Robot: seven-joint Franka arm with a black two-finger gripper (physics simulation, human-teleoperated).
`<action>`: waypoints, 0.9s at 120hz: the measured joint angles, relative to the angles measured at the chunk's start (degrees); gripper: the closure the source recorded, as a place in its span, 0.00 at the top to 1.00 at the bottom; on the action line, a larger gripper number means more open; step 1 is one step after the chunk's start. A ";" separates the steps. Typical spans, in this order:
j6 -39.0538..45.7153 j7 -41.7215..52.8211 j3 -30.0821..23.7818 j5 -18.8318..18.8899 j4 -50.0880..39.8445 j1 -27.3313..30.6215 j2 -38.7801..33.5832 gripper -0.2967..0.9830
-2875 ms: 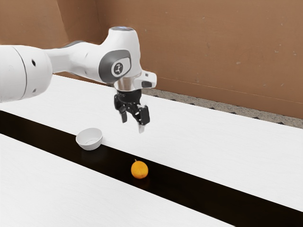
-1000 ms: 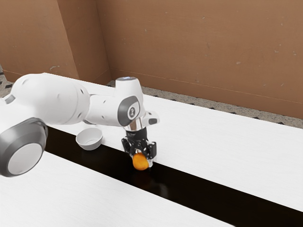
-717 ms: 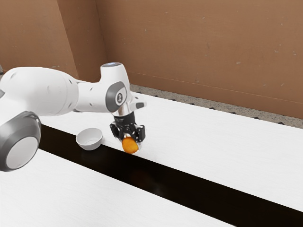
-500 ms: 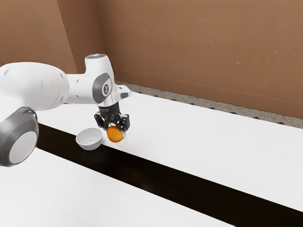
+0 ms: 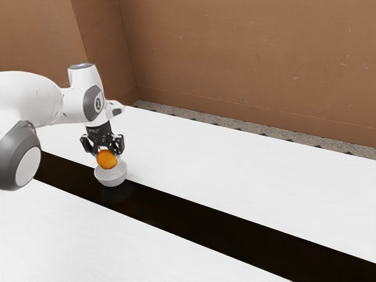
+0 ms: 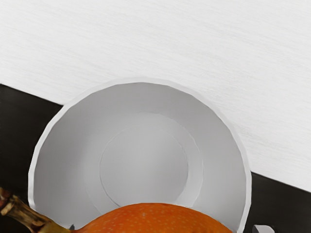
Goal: Place the pear in the bowl.
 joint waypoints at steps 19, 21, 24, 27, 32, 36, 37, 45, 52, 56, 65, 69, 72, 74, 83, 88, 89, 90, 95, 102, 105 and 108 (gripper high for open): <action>0.01 0.09 -2.13 0.11 0.04 2.38 1.14 0.49; 0.01 0.09 -2.34 0.11 0.08 2.63 1.24 0.49; 0.01 0.10 -2.55 0.12 0.16 2.93 1.48 0.49; 0.01 0.11 -2.68 0.12 0.23 3.12 1.65 0.49; 0.01 0.13 -3.04 0.15 0.32 3.50 1.95 0.49; 0.01 0.14 -4.00 0.18 0.71 4.38 2.22 0.49; 0.01 0.14 -4.21 0.19 0.86 4.57 2.30 0.49; 0.01 0.16 -5.40 0.31 1.99 5.44 2.95 0.49; 0.01 0.19 -5.77 0.37 2.41 5.74 3.30 0.50; 0.00 0.23 -5.87 0.34 2.53 5.85 3.46 0.54; -0.07 0.44 -6.20 0.10 2.69 6.37 3.64 0.60; -0.10 0.54 -6.37 0.00 2.76 6.52 3.67 0.63; -0.11 0.62 -6.42 -0.05 2.80 6.58 3.68 0.64; -0.13 0.66 -6.44 -0.09 2.82 6.61 3.69 0.65; -0.18 0.86 -6.49 -0.12 2.91 6.56 3.64 0.69; -0.43 0.95 -6.35 0.07 2.92 6.11 3.30 0.70; -0.51 0.97 -6.29 0.10 2.93 6.00 3.23 0.70; -0.62 0.99 -6.19 0.16 2.91 5.77 3.09 0.71; -1.19 1.07 -5.21 0.66 2.92 4.09 2.35 0.72; -2.12 1.18 -3.43 1.73 2.97 0.89 0.32 0.73; -2.62 1.23 -3.04 2.46 3.30 -0.15 -0.76 0.73; -3.31 1.27 -2.79 3.33 4.09 -1.11 -1.63 0.74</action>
